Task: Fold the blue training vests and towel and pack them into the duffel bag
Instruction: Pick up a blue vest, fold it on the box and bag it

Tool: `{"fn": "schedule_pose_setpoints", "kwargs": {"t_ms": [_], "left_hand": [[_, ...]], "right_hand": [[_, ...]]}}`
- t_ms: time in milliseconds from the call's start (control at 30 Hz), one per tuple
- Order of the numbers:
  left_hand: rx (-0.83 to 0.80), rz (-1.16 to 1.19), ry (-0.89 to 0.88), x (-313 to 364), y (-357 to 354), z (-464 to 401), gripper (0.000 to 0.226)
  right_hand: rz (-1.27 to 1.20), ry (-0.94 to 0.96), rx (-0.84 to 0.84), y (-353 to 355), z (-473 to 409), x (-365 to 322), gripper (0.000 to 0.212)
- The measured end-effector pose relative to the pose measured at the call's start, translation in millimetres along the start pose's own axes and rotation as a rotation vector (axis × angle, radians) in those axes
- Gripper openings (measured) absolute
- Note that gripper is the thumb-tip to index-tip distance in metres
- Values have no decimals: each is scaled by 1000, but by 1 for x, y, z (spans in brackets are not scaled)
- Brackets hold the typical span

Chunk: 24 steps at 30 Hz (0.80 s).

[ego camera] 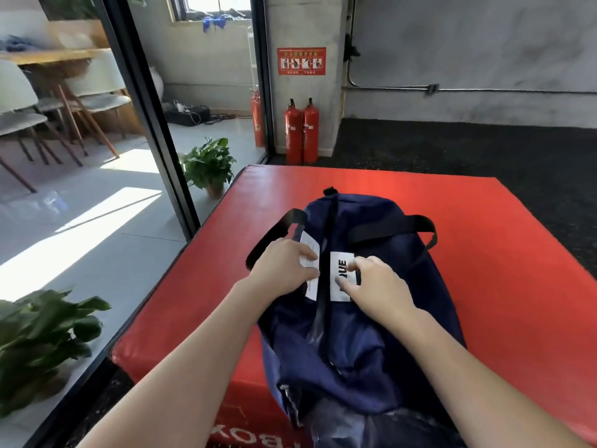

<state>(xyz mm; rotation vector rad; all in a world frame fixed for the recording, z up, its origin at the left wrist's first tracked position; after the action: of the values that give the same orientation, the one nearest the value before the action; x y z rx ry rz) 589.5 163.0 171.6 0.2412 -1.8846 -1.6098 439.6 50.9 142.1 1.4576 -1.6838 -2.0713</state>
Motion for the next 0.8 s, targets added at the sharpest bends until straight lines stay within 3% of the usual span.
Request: {"fn": "schedule_pose_setpoints", "kwargs": {"t_ms": [167, 333, 800], "left_hand": [[-139, -31, 47, -21, -19, -14, 48], [-93, -39, 59, -34, -14, -19, 44], [-25, 71, 112, -42, -27, -2, 45]], "right_hand": [[21, -107, -40, -14, -18, 6, 63], [111, -238, -76, -31, -31, 5, 89], [219, -234, -27, -34, -30, -3, 67]]}}
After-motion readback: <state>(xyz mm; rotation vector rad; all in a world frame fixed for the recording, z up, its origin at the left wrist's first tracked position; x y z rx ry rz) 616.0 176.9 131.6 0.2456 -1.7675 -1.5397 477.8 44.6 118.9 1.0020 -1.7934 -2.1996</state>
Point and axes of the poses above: each hand's wrist, its own z-axis away from the middle knuckle, its own y-axis out of the back of the hand, x = y × z, the point moved 5 cm from there along -z, towards the middle knuckle, and after that the axes turned 11 degrees about -z, right-handed, at the moved point
